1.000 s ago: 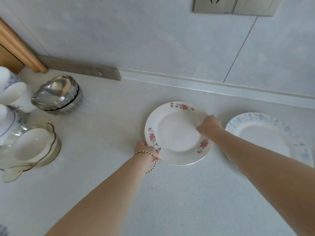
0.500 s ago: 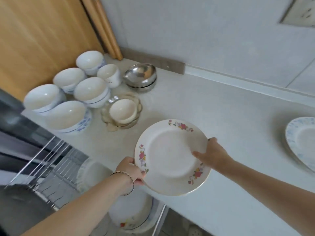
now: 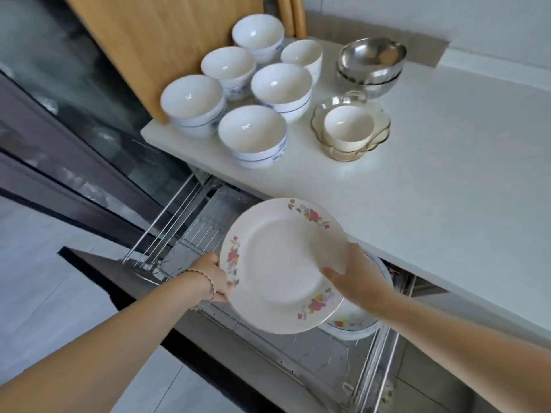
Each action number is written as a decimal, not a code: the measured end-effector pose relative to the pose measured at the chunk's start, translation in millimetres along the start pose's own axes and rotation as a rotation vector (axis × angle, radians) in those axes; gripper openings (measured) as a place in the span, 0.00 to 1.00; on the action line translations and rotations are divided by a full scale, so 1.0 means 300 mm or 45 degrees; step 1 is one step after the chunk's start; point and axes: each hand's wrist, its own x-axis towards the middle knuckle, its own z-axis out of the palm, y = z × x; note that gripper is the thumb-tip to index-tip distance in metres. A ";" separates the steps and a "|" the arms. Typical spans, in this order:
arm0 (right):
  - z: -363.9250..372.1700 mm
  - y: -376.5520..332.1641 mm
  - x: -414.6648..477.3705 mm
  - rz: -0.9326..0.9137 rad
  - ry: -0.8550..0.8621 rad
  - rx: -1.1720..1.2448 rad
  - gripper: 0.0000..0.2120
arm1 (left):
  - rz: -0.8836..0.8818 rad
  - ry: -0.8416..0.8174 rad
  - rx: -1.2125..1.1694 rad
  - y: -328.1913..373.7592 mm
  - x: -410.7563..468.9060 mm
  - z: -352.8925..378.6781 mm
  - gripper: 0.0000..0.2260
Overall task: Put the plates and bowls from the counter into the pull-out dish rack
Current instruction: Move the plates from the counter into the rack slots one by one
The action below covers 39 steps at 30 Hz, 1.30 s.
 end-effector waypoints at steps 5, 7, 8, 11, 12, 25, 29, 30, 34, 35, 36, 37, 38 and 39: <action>0.208 -0.020 0.088 0.107 -0.087 0.046 0.27 | -0.050 0.016 0.037 -0.085 0.145 -0.071 0.15; 0.283 -0.010 0.139 0.164 -0.127 0.049 0.30 | -0.079 0.029 0.081 -0.121 0.230 -0.067 0.17; 0.319 0.000 0.170 0.186 -0.148 0.039 0.30 | -0.090 0.035 0.106 -0.134 0.275 -0.063 0.17; 0.406 0.030 0.266 0.260 -0.192 0.025 0.29 | -0.092 0.068 0.190 -0.166 0.406 -0.042 0.12; 0.426 0.039 0.299 0.281 -0.189 0.014 0.28 | -0.079 0.077 0.217 -0.173 0.451 -0.030 0.12; 0.508 -0.049 0.677 0.354 -0.112 -0.322 0.33 | -0.176 0.168 -0.095 -0.179 0.788 0.062 0.17; 0.533 -0.040 0.751 0.420 -0.100 -0.325 0.29 | -0.181 0.178 -0.082 -0.191 0.865 0.106 0.13; 0.537 -0.036 0.763 0.422 -0.081 -0.325 0.27 | -0.177 0.206 -0.078 -0.197 0.889 0.118 0.14; 0.547 -0.027 0.783 0.416 0.008 -0.363 0.23 | -0.127 0.265 -0.002 -0.192 0.937 0.158 0.16; 0.547 -0.029 0.783 0.405 0.018 -0.374 0.24 | -0.107 0.275 0.021 -0.188 0.940 0.166 0.17; 0.545 -0.030 0.782 0.389 0.027 -0.396 0.24 | -0.090 0.288 0.039 -0.184 0.940 0.174 0.16; 0.543 -0.030 0.778 0.372 0.030 -0.421 0.23 | -0.071 0.303 0.065 -0.176 0.932 0.180 0.16; 0.542 -0.029 0.774 0.356 0.027 -0.444 0.23 | -0.058 0.318 0.093 -0.171 0.925 0.186 0.17; 0.541 -0.028 0.770 0.344 0.015 -0.465 0.22 | -0.056 0.330 0.116 -0.166 0.914 0.191 0.18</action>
